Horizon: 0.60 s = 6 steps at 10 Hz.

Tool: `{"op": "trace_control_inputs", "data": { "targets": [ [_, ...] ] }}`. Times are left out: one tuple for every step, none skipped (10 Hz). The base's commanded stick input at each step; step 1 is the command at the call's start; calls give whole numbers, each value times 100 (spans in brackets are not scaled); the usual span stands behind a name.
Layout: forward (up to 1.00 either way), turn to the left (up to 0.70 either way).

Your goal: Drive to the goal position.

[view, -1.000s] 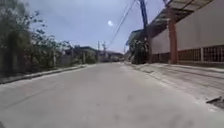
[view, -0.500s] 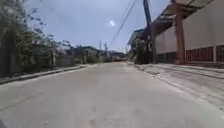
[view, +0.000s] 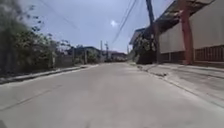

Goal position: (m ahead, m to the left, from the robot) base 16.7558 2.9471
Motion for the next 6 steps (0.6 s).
{"op": "trace_control_inputs", "data": {
  "targets": [
    [85, 1],
    [85, 1],
    [85, 1],
    [85, 1],
    [85, 1],
    [85, 1]
  ]
}}
